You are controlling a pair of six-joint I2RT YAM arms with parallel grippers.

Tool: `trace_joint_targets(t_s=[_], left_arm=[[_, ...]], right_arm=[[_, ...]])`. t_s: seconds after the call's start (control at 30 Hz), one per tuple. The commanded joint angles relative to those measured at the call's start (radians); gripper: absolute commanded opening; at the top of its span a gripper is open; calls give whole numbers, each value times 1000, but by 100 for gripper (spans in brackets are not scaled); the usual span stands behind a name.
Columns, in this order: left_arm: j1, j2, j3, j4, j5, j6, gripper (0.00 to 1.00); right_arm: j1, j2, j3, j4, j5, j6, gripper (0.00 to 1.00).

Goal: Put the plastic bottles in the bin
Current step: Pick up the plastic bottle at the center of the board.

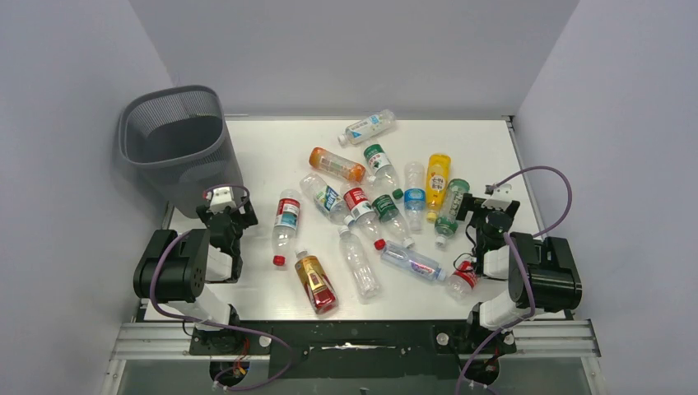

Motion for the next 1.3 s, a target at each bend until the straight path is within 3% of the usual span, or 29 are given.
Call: trace_joint_targets(t_s=[0.0, 0.73, 0.83, 0.93, 1.1, 1.27], left_arm=[[5, -7, 19, 68, 4, 5, 87], [-7, -17, 13, 77, -28, 16, 87], [-37, -111, 57, -76, -58, 36, 87], [-83, -199, 108, -225, -72, 74, 87], [-158, -318, 143, -336, -91, 64, 87], [-234, -409, 289, -540, -26, 16, 87]], right_arm=[[-5, 0, 28, 55, -4, 0, 98], [3, -6, 9, 81, -24, -22, 98], [4, -77, -17, 78, -44, -28, 98], [8, -200, -11, -62, -58, -53, 98], [23, -367, 26, -279, -127, -101, 98], [31, -539, 100, -494, -137, 4, 98]])
